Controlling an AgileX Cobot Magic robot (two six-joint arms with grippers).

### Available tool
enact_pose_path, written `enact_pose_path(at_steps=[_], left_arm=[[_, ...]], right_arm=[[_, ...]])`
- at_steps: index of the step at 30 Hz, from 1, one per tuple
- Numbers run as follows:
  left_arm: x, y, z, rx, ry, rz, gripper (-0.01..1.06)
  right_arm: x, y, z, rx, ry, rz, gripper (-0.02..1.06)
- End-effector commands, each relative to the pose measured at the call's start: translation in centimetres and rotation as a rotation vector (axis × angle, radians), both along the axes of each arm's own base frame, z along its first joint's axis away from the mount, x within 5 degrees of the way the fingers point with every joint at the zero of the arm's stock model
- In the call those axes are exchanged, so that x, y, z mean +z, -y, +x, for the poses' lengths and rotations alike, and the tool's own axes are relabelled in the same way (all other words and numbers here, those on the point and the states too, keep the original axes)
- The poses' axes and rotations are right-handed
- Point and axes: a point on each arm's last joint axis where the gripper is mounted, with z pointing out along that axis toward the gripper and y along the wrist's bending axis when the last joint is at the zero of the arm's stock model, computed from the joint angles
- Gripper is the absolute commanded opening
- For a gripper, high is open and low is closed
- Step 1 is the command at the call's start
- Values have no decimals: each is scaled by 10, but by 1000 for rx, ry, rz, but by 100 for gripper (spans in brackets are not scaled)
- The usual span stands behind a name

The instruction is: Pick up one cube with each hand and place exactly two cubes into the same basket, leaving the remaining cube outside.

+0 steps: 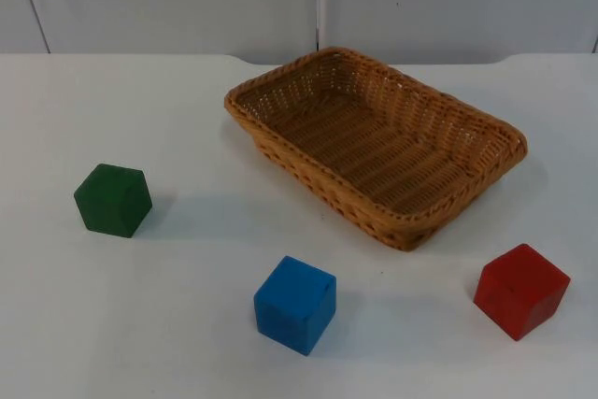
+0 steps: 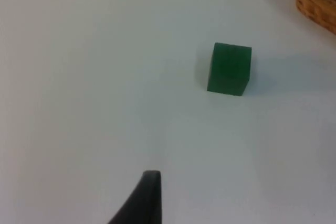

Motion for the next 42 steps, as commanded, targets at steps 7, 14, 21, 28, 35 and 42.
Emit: enact_pose_path(at_steps=[7, 14, 21, 28, 35, 42], left_arm=[[-2, 2, 28, -7, -27, -4, 105], [6, 4, 56, -37, -50, 27, 105], [7, 6, 79, -54, -71, 38, 105], [3, 10, 103, -101, -97, 43, 105], [-6, 12, 126, -135, -146, 56, 105], [-22, 17, 150, -167, -184, 25, 105]], right_arm=[[3, -1, 16, 3, -11, 1, 105], [-1, -5, 32, 12, -67, 37, 105], [-13, -7, 49, 12, -152, 46, 105], [-25, -13, 67, 64, -194, 76, 105], [-35, -20, 79, 115, -226, 57, 105], [-47, -45, 89, 231, -251, 37, 105]])
